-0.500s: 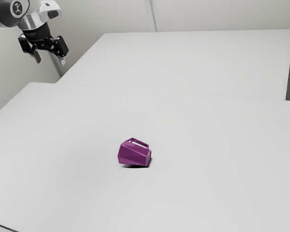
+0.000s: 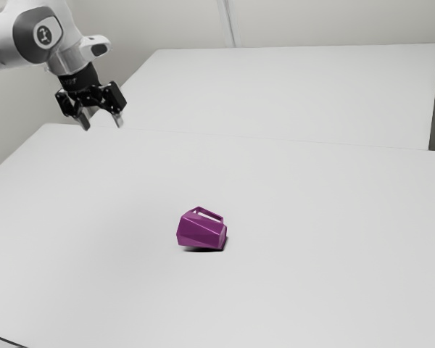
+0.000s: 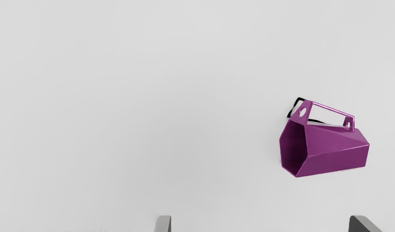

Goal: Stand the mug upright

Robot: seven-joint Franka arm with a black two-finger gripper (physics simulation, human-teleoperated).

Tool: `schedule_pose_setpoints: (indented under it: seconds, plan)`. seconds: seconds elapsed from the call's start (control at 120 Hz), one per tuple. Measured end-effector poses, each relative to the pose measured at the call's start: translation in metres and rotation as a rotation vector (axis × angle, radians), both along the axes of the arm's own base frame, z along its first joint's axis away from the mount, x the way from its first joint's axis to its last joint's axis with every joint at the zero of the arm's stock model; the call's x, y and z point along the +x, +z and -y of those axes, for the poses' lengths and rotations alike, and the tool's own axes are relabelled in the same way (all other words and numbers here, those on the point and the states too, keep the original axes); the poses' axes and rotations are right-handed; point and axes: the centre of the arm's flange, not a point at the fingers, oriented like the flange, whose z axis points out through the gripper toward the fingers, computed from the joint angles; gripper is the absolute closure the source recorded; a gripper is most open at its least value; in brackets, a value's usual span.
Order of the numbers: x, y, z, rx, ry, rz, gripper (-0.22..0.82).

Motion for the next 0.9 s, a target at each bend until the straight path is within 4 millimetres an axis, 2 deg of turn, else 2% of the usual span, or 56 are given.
schedule_pose_setpoints:
  seconds: [0.183,0.308,0.45,0.517,0.717,0.9]
  plan:
    - [0.0,-0.08,-0.021,-0.272,0.131,-0.124,0.0]
    - [0.003,-0.13,-0.037,-0.392,0.202,-0.193,0.0]
    - [0.015,-0.178,-0.025,-0.477,0.217,-0.259,0.0]
    - [0.013,-0.201,-0.018,-0.526,0.232,-0.289,0.0]
    - [0.017,-0.243,-0.005,-0.629,0.273,-0.325,0.0]
    - [0.028,-0.271,0.007,-0.689,0.304,-0.323,0.0]
